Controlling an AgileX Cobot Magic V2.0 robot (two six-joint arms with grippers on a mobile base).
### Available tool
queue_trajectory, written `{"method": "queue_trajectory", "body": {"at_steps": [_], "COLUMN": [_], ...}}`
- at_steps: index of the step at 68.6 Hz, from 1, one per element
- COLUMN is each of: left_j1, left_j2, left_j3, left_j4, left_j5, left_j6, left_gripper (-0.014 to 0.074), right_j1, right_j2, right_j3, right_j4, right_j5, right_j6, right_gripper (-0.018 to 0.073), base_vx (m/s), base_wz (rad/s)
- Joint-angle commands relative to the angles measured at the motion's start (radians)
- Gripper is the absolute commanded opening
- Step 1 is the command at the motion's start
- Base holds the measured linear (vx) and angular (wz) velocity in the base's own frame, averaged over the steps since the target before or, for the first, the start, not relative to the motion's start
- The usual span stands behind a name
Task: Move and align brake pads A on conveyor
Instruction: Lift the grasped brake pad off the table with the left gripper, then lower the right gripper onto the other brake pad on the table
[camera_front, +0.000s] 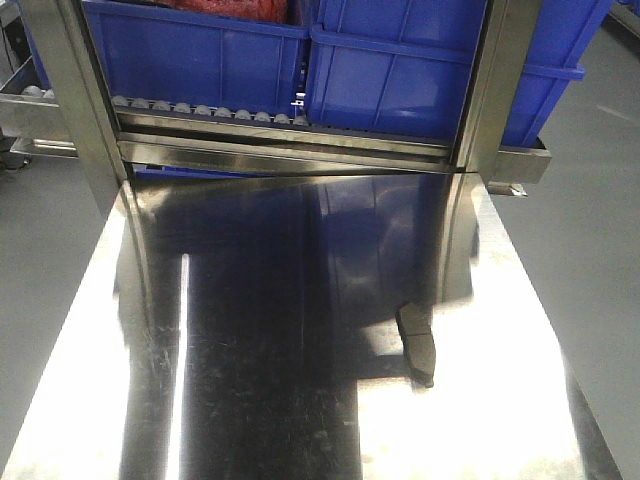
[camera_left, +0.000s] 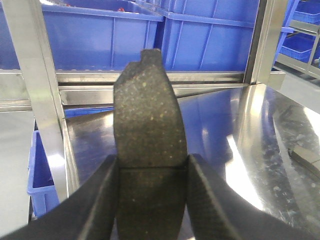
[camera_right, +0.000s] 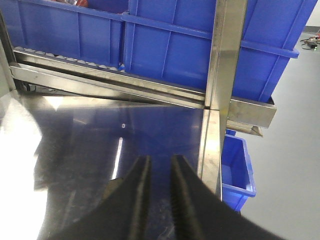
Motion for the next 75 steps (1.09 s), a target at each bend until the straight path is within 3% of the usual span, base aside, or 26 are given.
{"method": "queue_trajectory", "body": {"at_steps": [1,10,17,24,49,75], "left_j1": [-0.005,-0.005,-0.005,-0.005,-0.005,-0.005], "left_j2": [0.005,0.005,0.005,0.005,0.005,0.005], "left_j3": [-0.03,-0.03,-0.03,-0.03,-0.03,-0.03], "left_j4": [0.009,0.009,0.009,0.009,0.009,0.009], "left_j5": [-0.101,-0.101,-0.101,-0.101,-0.101,-0.101], "left_j6": [0.0,0.0,0.0,0.0,0.0,0.0], "left_gripper": [0.0115,0.0115,0.0115,0.0115,0.0115,0.0115], "right_j1": [-0.002,-0.002,-0.002,-0.002,-0.002,0.032], "right_j2": [0.011,0.019,0.035,0.084,0.666,1.18], "right_j3": [-0.024,-0.024,-0.024,-0.038,-0.345,-0.624], "right_j4": [-0.013,-0.013,-0.011,0.008,0.089,0.124], "right_j5": [-0.087,-0.124,-0.198,-0.249,0.107,0.191], "right_j6": [-0.006,-0.006,-0.005,-0.002,0.021,0.005], "right_gripper": [0.0332,0.0611,0.0731,0.0722,0.0638,0.0626], "base_vx": [0.0,0.0,0.0,0.0,0.0,0.0], "base_wz": [0.0,0.0,0.0,0.0,0.0,0.0]}}
